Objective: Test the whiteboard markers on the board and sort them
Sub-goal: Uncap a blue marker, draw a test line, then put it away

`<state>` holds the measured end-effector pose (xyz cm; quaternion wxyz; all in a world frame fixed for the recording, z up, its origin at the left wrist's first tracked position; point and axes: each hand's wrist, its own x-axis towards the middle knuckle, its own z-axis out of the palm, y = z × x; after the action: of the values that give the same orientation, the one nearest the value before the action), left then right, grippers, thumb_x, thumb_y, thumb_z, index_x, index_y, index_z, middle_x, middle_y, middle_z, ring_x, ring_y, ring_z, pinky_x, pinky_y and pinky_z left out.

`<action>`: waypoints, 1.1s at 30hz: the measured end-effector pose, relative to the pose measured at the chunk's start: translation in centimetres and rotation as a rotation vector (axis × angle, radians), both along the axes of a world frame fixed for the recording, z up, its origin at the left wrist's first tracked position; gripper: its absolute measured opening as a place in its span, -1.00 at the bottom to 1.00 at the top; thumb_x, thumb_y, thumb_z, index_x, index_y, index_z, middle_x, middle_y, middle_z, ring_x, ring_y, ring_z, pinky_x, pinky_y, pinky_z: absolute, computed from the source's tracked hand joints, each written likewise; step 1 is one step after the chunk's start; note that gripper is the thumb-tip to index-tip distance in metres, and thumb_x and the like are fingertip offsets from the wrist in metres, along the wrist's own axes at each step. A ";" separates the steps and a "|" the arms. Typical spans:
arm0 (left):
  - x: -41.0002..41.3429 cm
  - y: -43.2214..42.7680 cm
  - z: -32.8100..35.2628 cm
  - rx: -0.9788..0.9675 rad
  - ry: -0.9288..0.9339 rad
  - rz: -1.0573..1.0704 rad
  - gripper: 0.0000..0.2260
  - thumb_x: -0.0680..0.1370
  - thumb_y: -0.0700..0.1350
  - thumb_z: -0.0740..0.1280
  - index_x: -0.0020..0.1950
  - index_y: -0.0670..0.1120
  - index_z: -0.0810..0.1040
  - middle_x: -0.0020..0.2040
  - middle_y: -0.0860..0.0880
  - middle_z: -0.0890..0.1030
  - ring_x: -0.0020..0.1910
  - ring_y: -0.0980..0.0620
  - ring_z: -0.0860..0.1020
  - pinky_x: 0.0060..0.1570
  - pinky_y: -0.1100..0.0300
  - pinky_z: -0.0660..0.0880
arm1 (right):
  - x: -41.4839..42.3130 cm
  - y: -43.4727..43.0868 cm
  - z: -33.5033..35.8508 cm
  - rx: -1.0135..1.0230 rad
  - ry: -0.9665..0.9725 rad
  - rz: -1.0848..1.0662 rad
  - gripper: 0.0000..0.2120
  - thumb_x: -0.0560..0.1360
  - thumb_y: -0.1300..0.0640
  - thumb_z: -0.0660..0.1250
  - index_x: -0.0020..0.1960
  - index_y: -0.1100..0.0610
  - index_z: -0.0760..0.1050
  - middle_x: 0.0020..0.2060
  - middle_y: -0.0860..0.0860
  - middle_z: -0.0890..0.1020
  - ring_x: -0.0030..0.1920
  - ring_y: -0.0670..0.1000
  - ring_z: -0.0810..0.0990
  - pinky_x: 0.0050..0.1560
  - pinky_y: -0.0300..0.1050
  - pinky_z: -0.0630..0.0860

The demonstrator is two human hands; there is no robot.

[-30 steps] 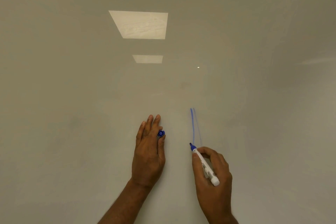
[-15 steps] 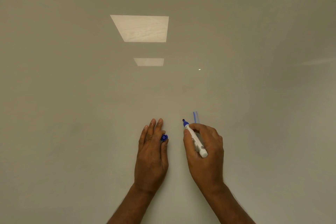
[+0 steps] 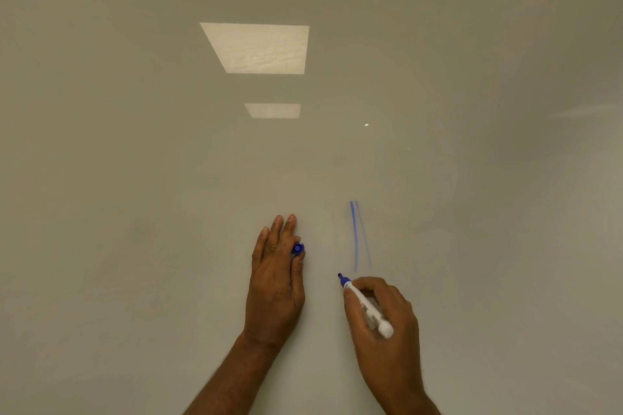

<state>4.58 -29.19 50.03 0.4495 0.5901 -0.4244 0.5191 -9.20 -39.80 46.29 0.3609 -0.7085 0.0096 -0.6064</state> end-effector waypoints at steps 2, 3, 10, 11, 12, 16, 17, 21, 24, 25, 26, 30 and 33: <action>-0.7 0.4 -0.3 -0.002 0.094 -0.064 -0.56 0.70 -0.05 0.14 0.58 -0.10 0.29 0.59 0.11 0.24 0.62 0.10 0.15 0.57 0.26 0.07 | -1.5 0.8 0.9 0.118 0.001 0.188 -0.95 0.51 0.14 0.44 -0.10 0.08 0.58 -0.32 0.00 0.64 -0.31 -0.04 0.56 -0.33 -0.30 0.46; -1.4 0.6 -0.5 -0.019 0.152 -0.117 -0.57 0.71 -0.02 0.14 0.58 -0.06 0.31 0.59 0.10 0.26 0.61 0.10 0.17 0.56 0.27 0.10 | -2.2 1.2 1.2 0.163 -0.012 0.256 -0.94 0.50 0.17 0.44 -0.11 0.12 0.57 -0.32 0.03 0.65 -0.33 -0.03 0.59 -0.34 -0.32 0.47; -8.6 3.1 0.1 -0.334 0.776 -0.685 -0.79 0.66 -0.03 0.23 0.23 -0.03 0.56 0.08 0.04 0.73 0.13 0.07 0.68 0.23 0.10 0.56 | -4.4 3.6 0.8 0.249 0.003 0.488 -0.74 0.41 -0.01 0.46 0.04 0.08 0.61 -0.07 0.01 0.72 -0.02 0.05 0.70 -0.08 -0.17 0.62; -8.8 3.6 0.3 -0.371 0.865 -0.821 -0.79 0.68 -0.07 0.21 0.26 -0.08 0.54 0.08 -0.05 0.74 0.11 -0.03 0.70 0.21 0.02 0.57 | -4.6 3.9 0.7 0.256 0.013 0.525 -0.76 0.47 0.02 0.44 0.08 0.11 0.60 -0.05 0.02 0.72 0.01 0.04 0.70 -0.06 -0.14 0.63; -9.0 4.1 0.5 -0.408 0.933 -0.951 -0.78 0.70 -0.11 0.19 0.29 -0.12 0.52 0.08 -0.14 0.73 0.11 -0.11 0.70 0.20 -0.03 0.56 | -4.9 4.3 0.6 0.260 0.023 0.548 -0.75 0.50 0.02 0.40 0.10 0.13 0.59 -0.04 0.02 0.72 0.03 0.04 0.69 -0.05 -0.11 0.63; -9.8 5.7 0.4 -0.479 1.074 -1.217 -0.74 0.70 -0.16 0.18 0.36 -0.15 0.49 0.12 -0.29 0.69 0.13 -0.22 0.69 0.20 -0.09 0.56 | -5.4 5.7 0.1 0.248 0.047 0.571 -0.62 0.47 -0.12 0.31 0.14 0.11 0.60 0.02 0.02 0.71 0.09 0.08 0.67 -0.06 -0.03 0.61; -9.9 6.0 0.3 -0.473 1.090 -1.240 -0.74 0.70 -0.16 0.18 0.37 -0.15 0.50 0.13 -0.30 0.68 0.14 -0.23 0.68 0.20 -0.11 0.59 | -5.3 6.0 0.0 0.248 0.055 0.565 -0.58 0.45 -0.17 0.28 0.13 0.09 0.61 0.02 0.02 0.71 0.09 0.09 0.66 -0.05 -0.02 0.61; -10.5 7.1 -0.2 -0.425 1.136 -1.281 -0.71 0.69 -0.18 0.17 0.38 -0.11 0.52 0.15 -0.33 0.66 0.16 -0.24 0.67 0.17 -0.05 0.62 | -5.2 7.3 -0.4 0.272 0.068 0.558 -0.67 0.49 -0.18 0.25 0.09 -0.05 0.65 0.05 0.01 0.69 0.10 0.08 0.65 -0.02 0.02 0.62; -10.9 7.7 -0.7 -0.376 1.160 -1.290 -0.71 0.70 -0.18 0.17 0.38 -0.10 0.53 0.14 -0.33 0.66 0.15 -0.23 0.67 0.18 -0.06 0.61 | -5.3 8.5 -0.4 0.304 0.059 0.573 -0.71 0.50 -0.18 0.26 0.09 -0.12 0.65 0.09 -0.03 0.68 0.12 0.07 0.64 0.01 0.05 0.62; -11.0 7.9 -0.9 -0.356 1.166 -1.287 -0.71 0.70 -0.18 0.16 0.38 -0.10 0.53 0.14 -0.33 0.66 0.15 -0.22 0.67 0.19 -0.06 0.61 | -5.3 8.9 -0.5 0.315 0.056 0.576 -0.70 0.49 -0.19 0.27 0.09 -0.11 0.65 0.10 -0.04 0.68 0.12 0.06 0.63 0.01 0.05 0.62; -11.0 8.0 -1.2 -0.339 1.170 -1.281 -0.71 0.70 -0.19 0.16 0.38 -0.10 0.53 0.14 -0.33 0.66 0.14 -0.21 0.67 0.19 -0.06 0.61 | -5.3 9.2 -0.5 0.333 0.049 0.577 -0.71 0.50 -0.18 0.29 0.10 -0.10 0.66 0.10 -0.05 0.68 0.13 0.05 0.63 0.02 0.06 0.61; -11.0 8.7 -2.1 -0.347 1.175 -1.264 -0.73 0.69 -0.18 0.18 0.35 -0.15 0.54 0.12 -0.34 0.67 0.09 -0.19 0.68 0.13 -0.06 0.63 | -5.1 10.3 -1.1 0.372 0.032 0.549 -0.73 0.54 -0.02 0.24 0.10 0.01 0.66 0.07 -0.09 0.69 0.12 -0.01 0.62 0.04 0.01 0.60; -11.0 9.3 -3.0 -0.407 1.174 -1.252 -0.74 0.69 -0.15 0.20 0.31 -0.18 0.55 0.09 -0.35 0.67 0.06 -0.20 0.69 0.08 -0.01 0.66 | -4.9 11.5 -1.6 0.377 0.019 0.525 -0.71 0.52 0.03 0.22 0.09 0.07 0.65 0.03 -0.13 0.70 0.14 -0.07 0.62 0.12 -0.13 0.58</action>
<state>-6.39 -19.91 47.02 0.8933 0.3293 -0.2698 -0.1439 -14.08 -28.28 44.71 0.6299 -0.6129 -0.0581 -0.4736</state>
